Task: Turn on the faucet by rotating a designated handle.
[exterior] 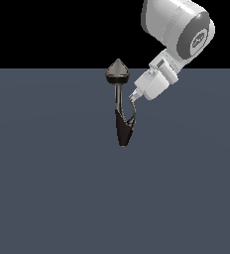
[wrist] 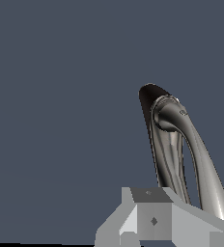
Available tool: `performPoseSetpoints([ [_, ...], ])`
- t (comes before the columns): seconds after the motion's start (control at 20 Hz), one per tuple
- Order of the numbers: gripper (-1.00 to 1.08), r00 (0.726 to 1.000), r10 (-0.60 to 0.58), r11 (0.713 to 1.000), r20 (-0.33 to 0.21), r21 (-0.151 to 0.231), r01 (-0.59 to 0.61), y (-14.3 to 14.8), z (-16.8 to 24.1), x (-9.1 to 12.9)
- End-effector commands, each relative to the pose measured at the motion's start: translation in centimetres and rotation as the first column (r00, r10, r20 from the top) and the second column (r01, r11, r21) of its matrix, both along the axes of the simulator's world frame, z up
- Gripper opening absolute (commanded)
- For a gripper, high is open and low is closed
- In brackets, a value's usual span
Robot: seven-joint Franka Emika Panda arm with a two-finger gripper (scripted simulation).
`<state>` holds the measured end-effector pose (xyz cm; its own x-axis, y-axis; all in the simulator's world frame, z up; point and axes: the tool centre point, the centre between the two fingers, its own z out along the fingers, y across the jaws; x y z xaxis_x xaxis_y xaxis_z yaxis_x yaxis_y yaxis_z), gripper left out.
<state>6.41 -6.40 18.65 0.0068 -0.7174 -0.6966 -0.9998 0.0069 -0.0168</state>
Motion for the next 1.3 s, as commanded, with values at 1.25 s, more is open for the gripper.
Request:
performPoseSetpoints([
  [1.25,-1.0,1.0,-0.028,1.0,-0.011,0.014,0.028,1.1,0.3,-4.3],
])
